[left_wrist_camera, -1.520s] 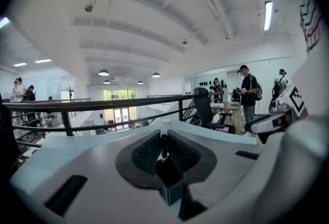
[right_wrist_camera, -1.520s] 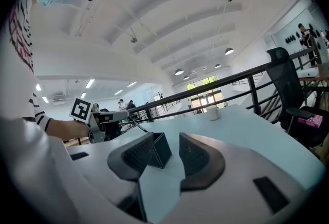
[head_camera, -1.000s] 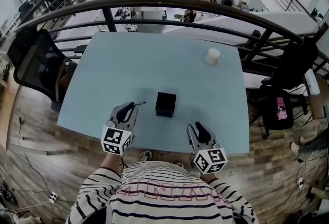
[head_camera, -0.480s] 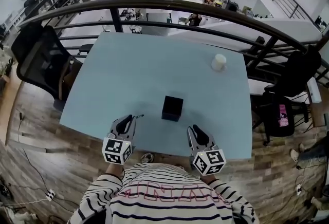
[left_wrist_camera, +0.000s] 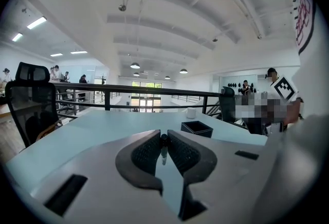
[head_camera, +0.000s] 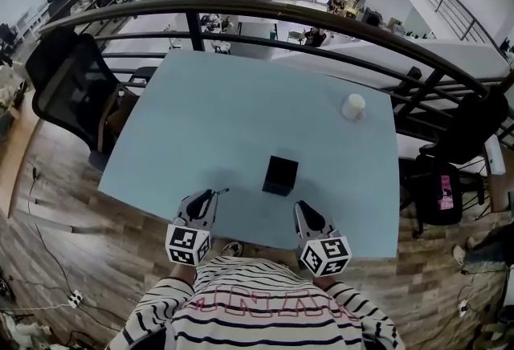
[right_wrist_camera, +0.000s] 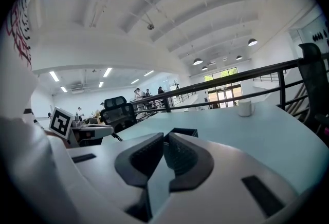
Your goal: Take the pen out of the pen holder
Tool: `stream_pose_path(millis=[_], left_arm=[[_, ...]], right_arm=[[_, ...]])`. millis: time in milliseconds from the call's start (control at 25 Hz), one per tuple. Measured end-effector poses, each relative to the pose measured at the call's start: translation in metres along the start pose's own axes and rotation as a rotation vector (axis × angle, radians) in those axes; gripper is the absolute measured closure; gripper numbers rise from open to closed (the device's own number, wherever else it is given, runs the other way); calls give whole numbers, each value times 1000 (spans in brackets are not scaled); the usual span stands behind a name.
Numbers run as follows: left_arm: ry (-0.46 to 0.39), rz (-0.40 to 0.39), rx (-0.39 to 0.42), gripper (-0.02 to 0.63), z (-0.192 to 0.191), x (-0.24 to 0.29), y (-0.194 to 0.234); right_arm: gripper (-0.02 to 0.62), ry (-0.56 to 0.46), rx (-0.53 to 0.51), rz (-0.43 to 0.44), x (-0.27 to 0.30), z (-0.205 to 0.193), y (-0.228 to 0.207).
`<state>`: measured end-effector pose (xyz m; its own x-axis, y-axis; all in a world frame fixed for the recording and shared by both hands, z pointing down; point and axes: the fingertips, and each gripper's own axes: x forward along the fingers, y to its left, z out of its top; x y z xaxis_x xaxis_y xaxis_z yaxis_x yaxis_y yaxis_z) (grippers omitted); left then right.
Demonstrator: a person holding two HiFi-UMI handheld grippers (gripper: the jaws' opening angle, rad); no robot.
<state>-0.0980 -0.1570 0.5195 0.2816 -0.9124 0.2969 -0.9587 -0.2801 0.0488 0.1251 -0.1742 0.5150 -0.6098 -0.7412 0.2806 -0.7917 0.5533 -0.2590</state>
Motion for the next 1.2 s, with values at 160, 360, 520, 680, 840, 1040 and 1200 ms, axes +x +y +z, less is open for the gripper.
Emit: stream_pose_path(millis=[160, 360, 520, 680, 840, 1040, 1200], left_arm=[[-2, 4, -1, 548, -1, -1, 6], [-2, -10, 0, 548, 0, 3, 9], [-2, -25, 1, 548, 3, 8, 8], [-8, -47, 16, 548, 8, 12, 6], [-12, -65, 33, 548, 12, 17, 1], [-8, -75, 41, 548, 16, 21, -3], [-10, -84, 45, 548, 18, 23, -5]], right_arm=[[558, 15, -10, -8, 6, -2, 0], [565, 13, -27, -40, 8, -2, 0], [566, -1, -26, -53, 9, 3, -2], [566, -20, -22, -71, 7, 7, -3], [568, -28, -15, -82, 4, 6, -6], [568, -30, -16, -83, 3, 9, -7], [568, -33, -12, -87, 2, 10, -9]])
